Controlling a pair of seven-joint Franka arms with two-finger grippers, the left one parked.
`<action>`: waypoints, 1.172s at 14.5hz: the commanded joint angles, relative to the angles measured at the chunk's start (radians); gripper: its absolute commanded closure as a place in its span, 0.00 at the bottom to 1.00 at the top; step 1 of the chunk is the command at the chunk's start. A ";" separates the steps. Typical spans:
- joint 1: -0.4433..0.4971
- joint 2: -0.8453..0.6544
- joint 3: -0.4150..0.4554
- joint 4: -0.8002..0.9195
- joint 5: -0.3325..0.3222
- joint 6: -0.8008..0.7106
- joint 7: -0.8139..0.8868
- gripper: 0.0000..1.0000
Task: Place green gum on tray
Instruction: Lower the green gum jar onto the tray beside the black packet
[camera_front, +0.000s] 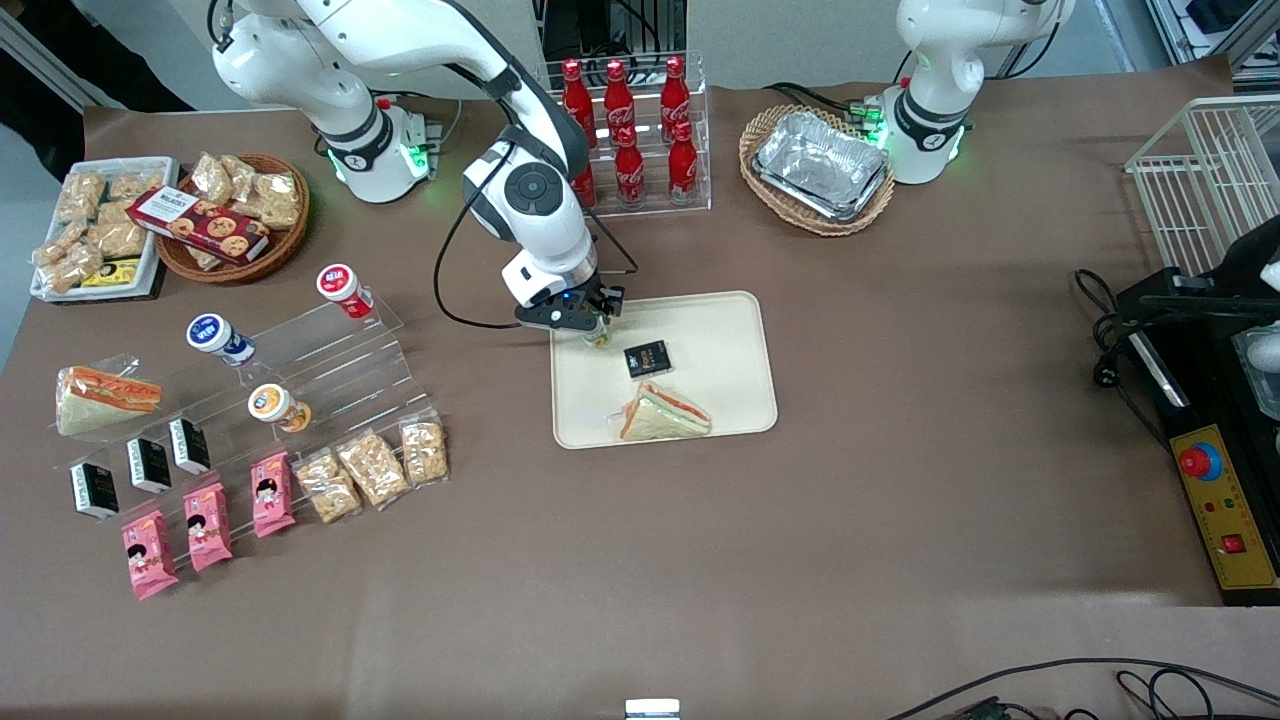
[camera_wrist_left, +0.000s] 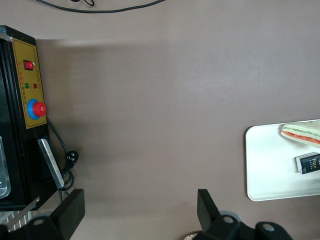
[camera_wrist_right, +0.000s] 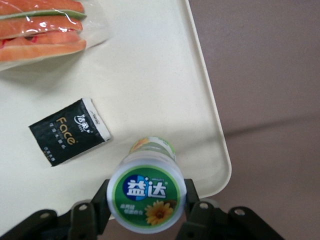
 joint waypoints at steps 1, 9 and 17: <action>0.010 0.001 -0.010 -0.001 -0.019 0.019 0.015 0.01; 0.008 -0.002 -0.009 -0.001 -0.019 0.017 0.015 0.01; -0.033 -0.074 -0.019 0.103 -0.017 -0.180 -0.026 0.00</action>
